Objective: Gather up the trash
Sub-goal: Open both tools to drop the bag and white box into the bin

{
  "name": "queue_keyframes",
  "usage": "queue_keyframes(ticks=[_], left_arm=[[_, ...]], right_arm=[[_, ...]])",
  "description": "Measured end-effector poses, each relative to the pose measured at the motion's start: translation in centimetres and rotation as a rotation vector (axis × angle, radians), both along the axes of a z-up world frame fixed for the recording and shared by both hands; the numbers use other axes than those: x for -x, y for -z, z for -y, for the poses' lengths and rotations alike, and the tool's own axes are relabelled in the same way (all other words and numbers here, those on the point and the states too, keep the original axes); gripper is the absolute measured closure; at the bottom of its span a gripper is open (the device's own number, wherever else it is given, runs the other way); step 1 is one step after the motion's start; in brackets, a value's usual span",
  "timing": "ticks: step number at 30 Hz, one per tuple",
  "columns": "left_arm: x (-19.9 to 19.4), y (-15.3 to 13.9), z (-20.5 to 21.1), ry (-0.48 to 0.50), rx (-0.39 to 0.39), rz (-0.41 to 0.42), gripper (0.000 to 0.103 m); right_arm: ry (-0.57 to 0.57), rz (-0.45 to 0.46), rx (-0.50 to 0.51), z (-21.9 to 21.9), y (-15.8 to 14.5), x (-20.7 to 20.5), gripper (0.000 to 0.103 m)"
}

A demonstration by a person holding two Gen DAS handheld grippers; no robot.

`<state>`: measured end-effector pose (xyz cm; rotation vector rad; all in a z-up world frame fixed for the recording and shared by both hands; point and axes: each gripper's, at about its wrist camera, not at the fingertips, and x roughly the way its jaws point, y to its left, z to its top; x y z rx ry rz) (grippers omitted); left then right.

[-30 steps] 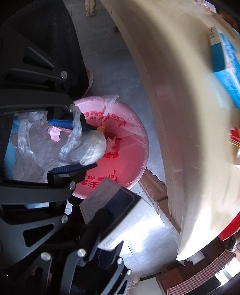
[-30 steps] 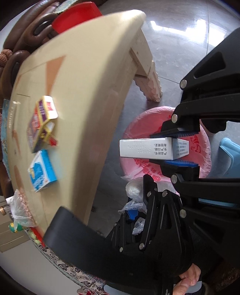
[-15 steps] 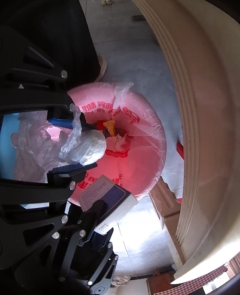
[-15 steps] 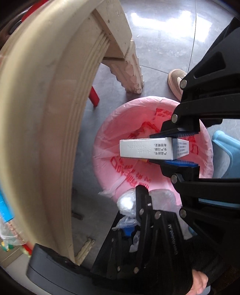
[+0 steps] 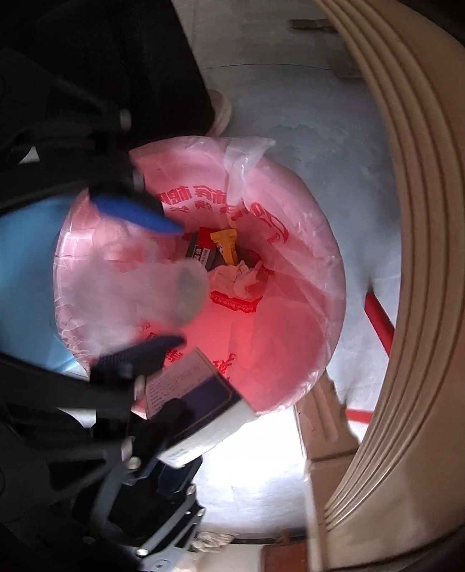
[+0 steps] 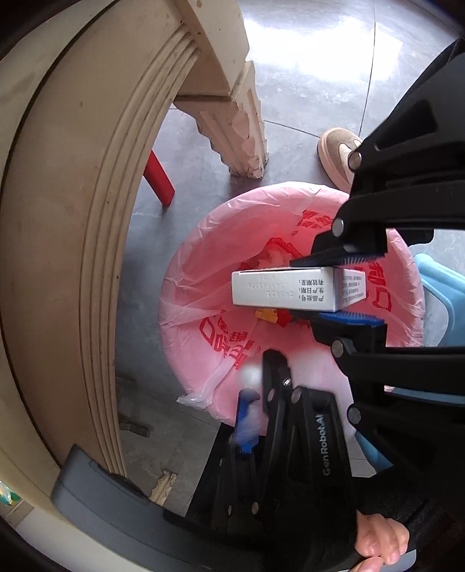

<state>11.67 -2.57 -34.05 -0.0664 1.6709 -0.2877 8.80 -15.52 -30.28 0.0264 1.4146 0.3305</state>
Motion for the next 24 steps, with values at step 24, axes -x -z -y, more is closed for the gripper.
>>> queue_keyframes(ticks=[24], left_arm=[[-0.6, -0.4, -2.0, -0.081, -0.074, 0.036, 0.034]], right_arm=[[0.001, 0.041, 0.023, -0.1, -0.4, 0.0, 0.031]])
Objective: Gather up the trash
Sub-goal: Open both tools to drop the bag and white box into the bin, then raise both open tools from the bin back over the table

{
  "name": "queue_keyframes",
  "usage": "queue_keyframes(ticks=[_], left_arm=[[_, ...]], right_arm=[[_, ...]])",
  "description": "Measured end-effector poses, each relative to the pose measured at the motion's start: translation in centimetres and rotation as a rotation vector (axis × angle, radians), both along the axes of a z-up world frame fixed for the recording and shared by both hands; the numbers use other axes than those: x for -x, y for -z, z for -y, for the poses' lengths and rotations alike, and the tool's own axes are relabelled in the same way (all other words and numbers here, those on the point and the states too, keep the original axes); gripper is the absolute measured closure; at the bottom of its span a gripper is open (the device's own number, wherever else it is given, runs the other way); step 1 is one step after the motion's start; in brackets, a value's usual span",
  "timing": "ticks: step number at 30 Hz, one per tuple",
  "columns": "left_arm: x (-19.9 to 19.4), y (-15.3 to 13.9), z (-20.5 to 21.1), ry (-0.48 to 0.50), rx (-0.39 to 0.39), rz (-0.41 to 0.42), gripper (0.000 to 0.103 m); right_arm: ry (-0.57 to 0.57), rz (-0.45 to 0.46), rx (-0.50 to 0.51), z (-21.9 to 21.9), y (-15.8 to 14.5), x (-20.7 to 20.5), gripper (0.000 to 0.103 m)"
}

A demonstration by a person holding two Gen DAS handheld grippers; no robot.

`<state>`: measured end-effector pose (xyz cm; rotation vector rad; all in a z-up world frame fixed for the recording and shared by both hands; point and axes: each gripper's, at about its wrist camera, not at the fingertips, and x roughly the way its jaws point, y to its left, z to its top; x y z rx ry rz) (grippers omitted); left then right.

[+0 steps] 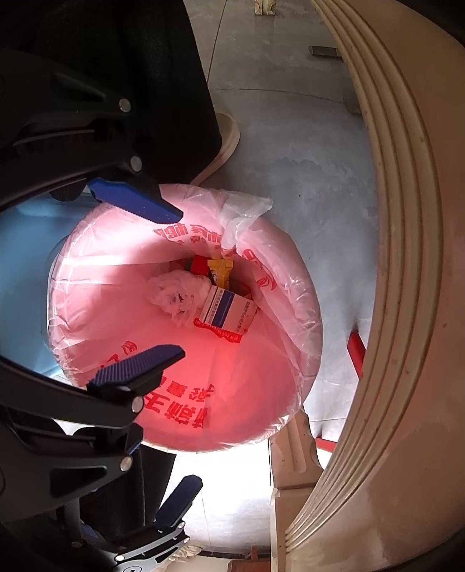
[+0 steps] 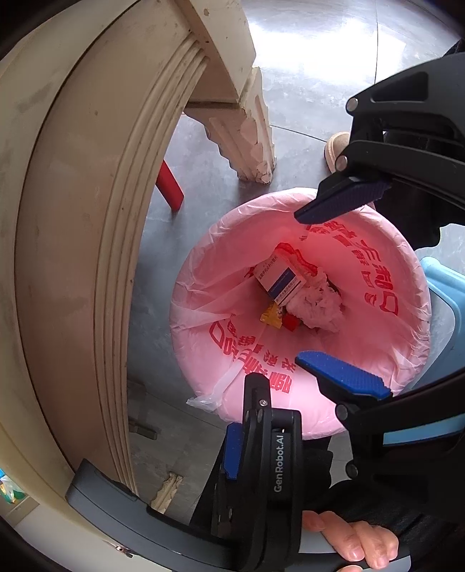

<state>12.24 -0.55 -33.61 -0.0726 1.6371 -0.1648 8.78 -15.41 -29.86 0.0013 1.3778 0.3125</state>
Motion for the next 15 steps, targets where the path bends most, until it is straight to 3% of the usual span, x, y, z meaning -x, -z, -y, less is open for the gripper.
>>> queue_keyframes(ticks=[15], left_arm=[[0.71, -0.24, 0.21, 0.043, -0.051, 0.024, 0.034]], right_arm=[[-0.022, 0.015, -0.002, -0.62, -0.58, 0.29, 0.031]])
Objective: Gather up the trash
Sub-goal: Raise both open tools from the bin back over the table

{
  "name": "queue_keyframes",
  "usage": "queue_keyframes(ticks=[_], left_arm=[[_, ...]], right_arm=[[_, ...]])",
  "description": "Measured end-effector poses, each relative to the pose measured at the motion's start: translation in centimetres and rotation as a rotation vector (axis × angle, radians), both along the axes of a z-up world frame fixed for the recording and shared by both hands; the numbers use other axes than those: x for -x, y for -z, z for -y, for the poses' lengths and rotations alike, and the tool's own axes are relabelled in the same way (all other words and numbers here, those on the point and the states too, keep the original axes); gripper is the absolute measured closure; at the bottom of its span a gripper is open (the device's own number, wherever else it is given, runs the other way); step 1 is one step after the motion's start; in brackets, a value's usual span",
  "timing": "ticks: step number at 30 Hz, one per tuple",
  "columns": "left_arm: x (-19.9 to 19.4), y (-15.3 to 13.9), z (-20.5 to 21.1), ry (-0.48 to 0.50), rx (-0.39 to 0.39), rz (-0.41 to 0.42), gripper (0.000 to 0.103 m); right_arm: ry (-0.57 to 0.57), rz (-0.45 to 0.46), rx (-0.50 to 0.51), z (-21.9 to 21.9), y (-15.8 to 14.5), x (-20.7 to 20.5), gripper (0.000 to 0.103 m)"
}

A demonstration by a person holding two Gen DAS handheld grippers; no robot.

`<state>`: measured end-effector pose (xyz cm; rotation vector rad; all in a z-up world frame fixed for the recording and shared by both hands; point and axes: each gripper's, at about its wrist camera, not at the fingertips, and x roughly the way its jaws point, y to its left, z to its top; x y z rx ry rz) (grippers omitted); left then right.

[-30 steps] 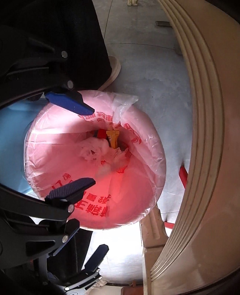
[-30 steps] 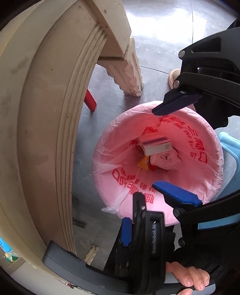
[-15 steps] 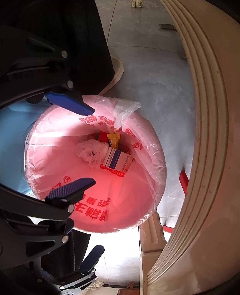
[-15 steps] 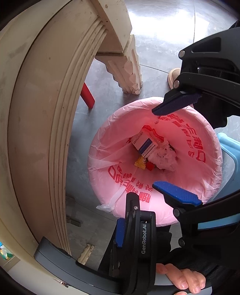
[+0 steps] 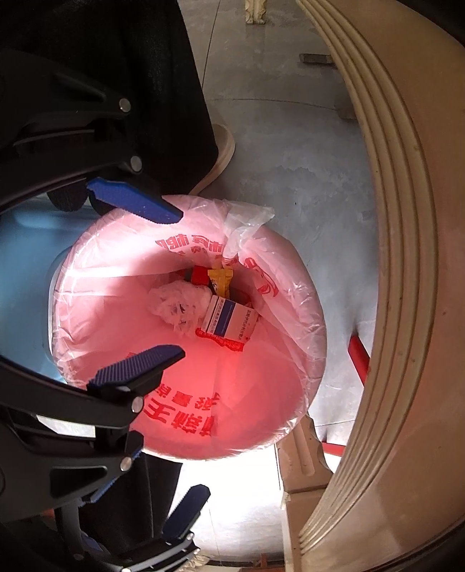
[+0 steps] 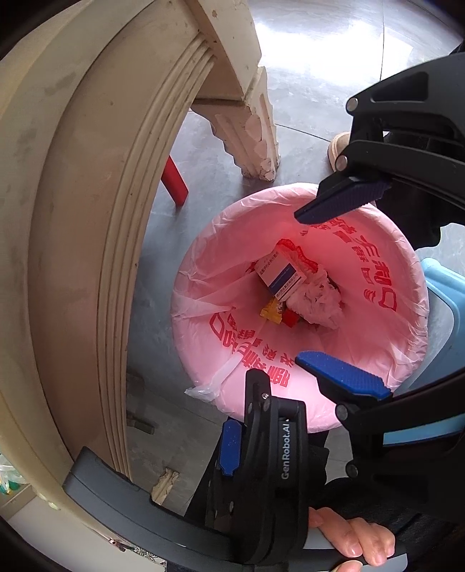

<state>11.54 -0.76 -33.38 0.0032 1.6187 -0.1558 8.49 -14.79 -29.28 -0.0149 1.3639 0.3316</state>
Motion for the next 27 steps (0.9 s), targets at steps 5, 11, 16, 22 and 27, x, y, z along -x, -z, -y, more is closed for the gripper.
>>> queue_keyframes(ticks=[5, 11, 16, 22, 27], left_arm=[[0.6, -1.0, -0.5, 0.013, -0.042, 0.029, 0.034], [1.5, -4.1, -1.6, 0.003, -0.078, 0.085, 0.034], [2.8, -8.2, -2.7, 0.002, -0.051, 0.077, 0.034], [1.8, -16.7, -4.8, -0.068, 0.028, 0.123, 0.034], [-1.1, -26.4, -5.7, -0.133, 0.041, 0.262, 0.034]], right_arm=[[-0.009, 0.012, 0.005, -0.1, -0.5, 0.5, 0.031], [-0.007, 0.026, -0.027, -0.3, -2.7, 1.4, 0.031], [-0.045, 0.103, -0.074, -0.5, -8.0, 2.0, 0.031], [-0.126, 0.266, -0.078, -0.2, -17.2, 1.4, 0.023], [-0.187, 0.375, -0.099, 0.5, -24.9, -0.6, 0.023]])
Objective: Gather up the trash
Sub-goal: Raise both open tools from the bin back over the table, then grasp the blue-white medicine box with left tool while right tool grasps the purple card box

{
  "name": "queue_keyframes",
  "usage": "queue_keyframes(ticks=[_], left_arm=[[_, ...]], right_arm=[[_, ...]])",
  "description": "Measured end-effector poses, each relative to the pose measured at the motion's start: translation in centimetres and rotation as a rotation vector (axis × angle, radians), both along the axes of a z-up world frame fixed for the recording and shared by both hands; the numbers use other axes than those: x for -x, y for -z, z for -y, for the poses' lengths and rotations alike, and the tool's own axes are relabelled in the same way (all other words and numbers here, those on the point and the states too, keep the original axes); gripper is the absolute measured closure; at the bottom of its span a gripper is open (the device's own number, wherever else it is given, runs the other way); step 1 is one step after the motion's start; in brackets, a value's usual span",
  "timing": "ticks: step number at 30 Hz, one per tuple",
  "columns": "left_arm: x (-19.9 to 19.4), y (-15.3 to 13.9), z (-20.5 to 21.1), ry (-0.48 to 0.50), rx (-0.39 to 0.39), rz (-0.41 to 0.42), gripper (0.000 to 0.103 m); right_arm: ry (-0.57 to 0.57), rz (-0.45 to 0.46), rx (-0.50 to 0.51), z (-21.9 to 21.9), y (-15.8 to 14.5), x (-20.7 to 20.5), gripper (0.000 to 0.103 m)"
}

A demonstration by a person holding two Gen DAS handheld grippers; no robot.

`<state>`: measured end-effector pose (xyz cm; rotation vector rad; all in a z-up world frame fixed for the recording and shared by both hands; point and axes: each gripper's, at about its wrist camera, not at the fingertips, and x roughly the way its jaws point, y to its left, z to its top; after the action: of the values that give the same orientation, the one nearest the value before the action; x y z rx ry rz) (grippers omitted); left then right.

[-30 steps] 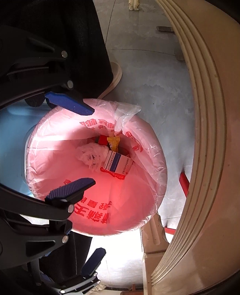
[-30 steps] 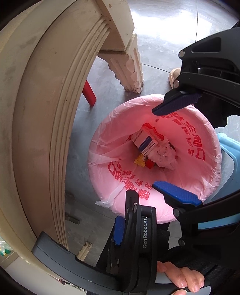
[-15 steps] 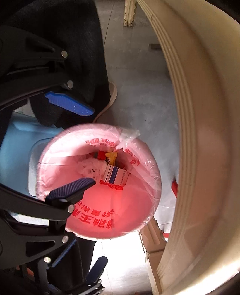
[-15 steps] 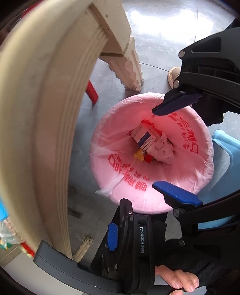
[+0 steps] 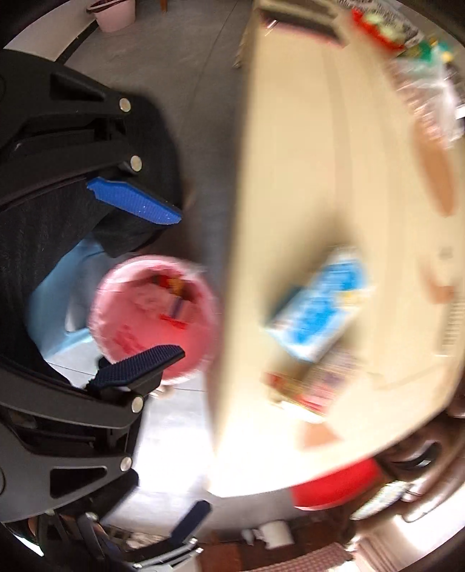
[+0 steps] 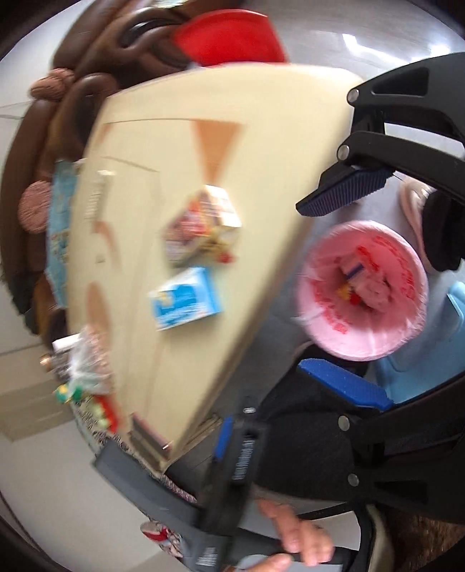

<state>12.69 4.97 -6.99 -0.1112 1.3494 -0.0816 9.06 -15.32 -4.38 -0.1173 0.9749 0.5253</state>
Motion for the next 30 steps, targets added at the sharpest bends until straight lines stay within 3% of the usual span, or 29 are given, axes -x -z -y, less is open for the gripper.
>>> queue_keyframes(ticks=[3, 5, 10, 13, 20, 30], left_arm=[[-1.9, -5.0, -0.2, -0.042, 0.024, 0.056, 0.026], [-3.1, -7.4, -0.1, -0.069, 0.030, 0.076, 0.026], [-5.9, -10.1, 1.1, -0.105, 0.013, 0.098, 0.025], [-7.7, -9.3, 1.4, -0.128, 0.032, 0.050, 0.025], [-11.3, -3.9, 0.7, -0.222, 0.045, -0.083, 0.025], [-15.0, 3.4, -0.8, -0.348, 0.066, -0.205, 0.025]], right_arm=[[-0.037, 0.037, -0.025, 0.5, -3.9, -1.9, 0.020], [-0.054, 0.058, -0.037, 0.9, -5.9, -3.4, 0.018], [-0.082, 0.102, 0.001, 1.2, -8.3, -6.2, 0.017], [-0.101, 0.087, -0.003, 1.6, -8.3, -8.3, 0.017], [-0.157, 0.047, 0.022, 2.3, -6.9, -12.4, 0.017], [-0.249, -0.042, 0.051, 1.4, -1.0, -16.8, 0.017]])
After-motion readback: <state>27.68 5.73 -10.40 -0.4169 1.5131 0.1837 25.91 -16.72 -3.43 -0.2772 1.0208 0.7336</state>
